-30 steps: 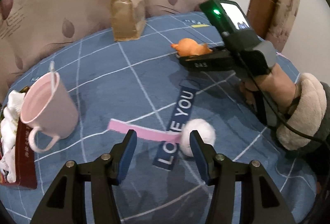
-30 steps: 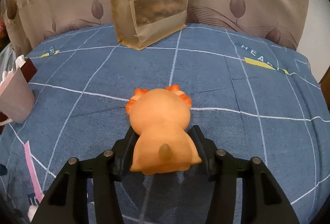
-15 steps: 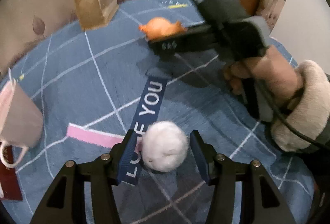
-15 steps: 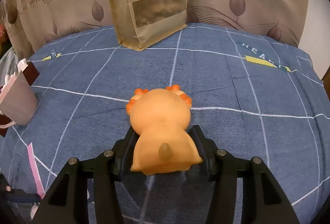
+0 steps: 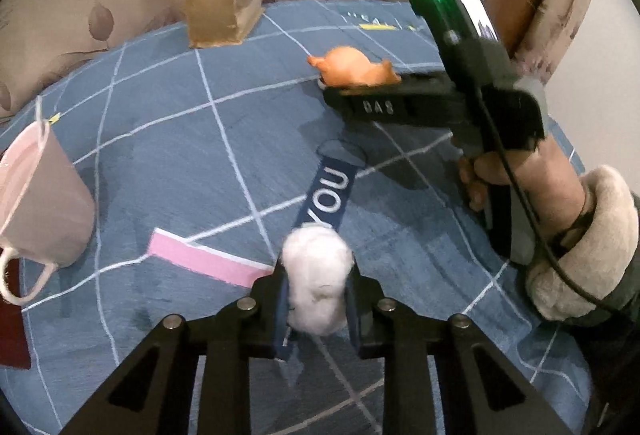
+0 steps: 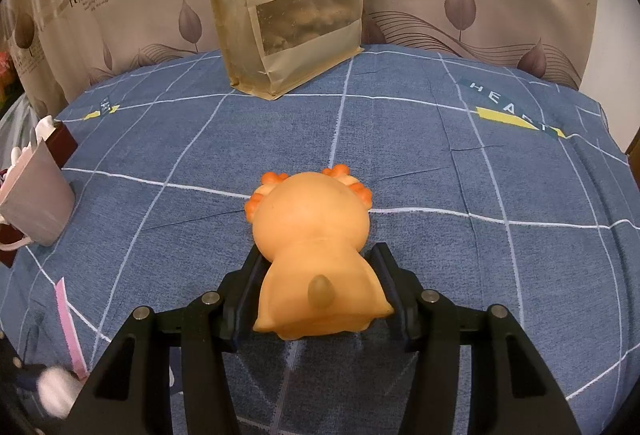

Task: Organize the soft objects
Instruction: 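Grasp the white fluffy ball with the left gripper while the right gripper holds the toy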

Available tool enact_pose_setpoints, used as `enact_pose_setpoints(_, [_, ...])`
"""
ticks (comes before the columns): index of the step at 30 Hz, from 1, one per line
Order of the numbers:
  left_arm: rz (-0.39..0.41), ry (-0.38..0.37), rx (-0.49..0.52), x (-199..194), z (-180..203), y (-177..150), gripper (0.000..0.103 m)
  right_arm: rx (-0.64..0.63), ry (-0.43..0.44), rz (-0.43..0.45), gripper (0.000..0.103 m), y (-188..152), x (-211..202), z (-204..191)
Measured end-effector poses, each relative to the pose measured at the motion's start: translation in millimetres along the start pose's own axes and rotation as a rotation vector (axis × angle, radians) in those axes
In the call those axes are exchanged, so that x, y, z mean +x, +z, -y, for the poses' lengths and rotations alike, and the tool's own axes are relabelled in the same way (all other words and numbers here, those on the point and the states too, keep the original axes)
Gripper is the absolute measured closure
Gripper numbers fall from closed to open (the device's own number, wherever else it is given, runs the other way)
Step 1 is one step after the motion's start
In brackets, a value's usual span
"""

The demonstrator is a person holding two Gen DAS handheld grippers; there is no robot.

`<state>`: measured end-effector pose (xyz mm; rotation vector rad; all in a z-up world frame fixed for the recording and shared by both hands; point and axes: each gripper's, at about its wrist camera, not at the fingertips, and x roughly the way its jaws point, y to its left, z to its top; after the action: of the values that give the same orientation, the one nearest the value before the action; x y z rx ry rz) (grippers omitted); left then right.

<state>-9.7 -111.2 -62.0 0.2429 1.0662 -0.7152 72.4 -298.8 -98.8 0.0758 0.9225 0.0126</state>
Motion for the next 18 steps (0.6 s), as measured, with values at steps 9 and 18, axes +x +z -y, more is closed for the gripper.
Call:
enact_pose_setpoints(9, [0.056, 0.058, -0.082, -27, -21, 7, 0.079, -0.006, -0.005, -0.001, 0.052, 0, 1, -1])
enact_pose_setpoints(18, [0.123, 0.104, -0.113, -54, -44, 17, 0.079, -0.005, -0.005, -0.001, 0.052, 0, 0, -1])
